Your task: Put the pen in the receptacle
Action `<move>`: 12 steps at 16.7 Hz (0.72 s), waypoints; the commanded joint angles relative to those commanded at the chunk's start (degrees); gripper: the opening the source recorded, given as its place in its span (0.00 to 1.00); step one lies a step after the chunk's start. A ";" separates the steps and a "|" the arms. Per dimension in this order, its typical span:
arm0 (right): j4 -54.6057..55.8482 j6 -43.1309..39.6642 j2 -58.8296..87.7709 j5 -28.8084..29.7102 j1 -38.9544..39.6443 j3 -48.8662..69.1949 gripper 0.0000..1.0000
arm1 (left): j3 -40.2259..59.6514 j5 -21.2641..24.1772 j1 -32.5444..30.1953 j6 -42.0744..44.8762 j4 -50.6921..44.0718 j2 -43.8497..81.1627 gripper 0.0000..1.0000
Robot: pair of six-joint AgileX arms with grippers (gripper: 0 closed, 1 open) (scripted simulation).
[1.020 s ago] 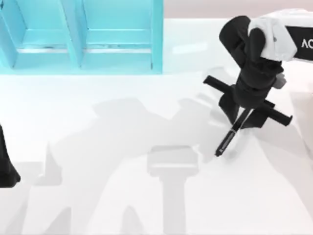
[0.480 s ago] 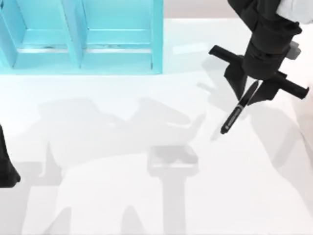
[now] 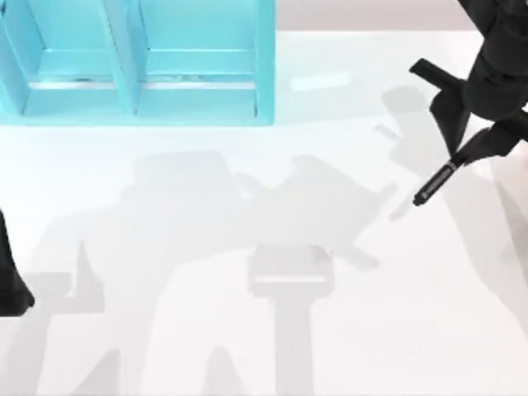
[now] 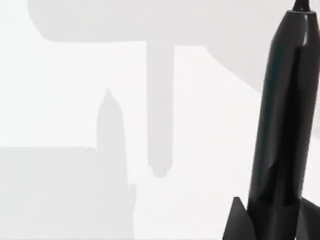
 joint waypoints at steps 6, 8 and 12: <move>-2.52 -0.98 -1.68 0.37 -21.25 -1.94 0.00 | 0.00 0.00 0.00 0.00 0.00 0.00 1.00; -3.19 -1.65 -2.55 0.54 -28.43 -2.65 0.00 | 0.00 0.00 0.00 0.00 0.00 0.00 1.00; -3.94 -2.80 -4.85 0.63 -41.72 -3.70 0.00 | 0.00 0.00 0.00 0.00 0.00 0.00 1.00</move>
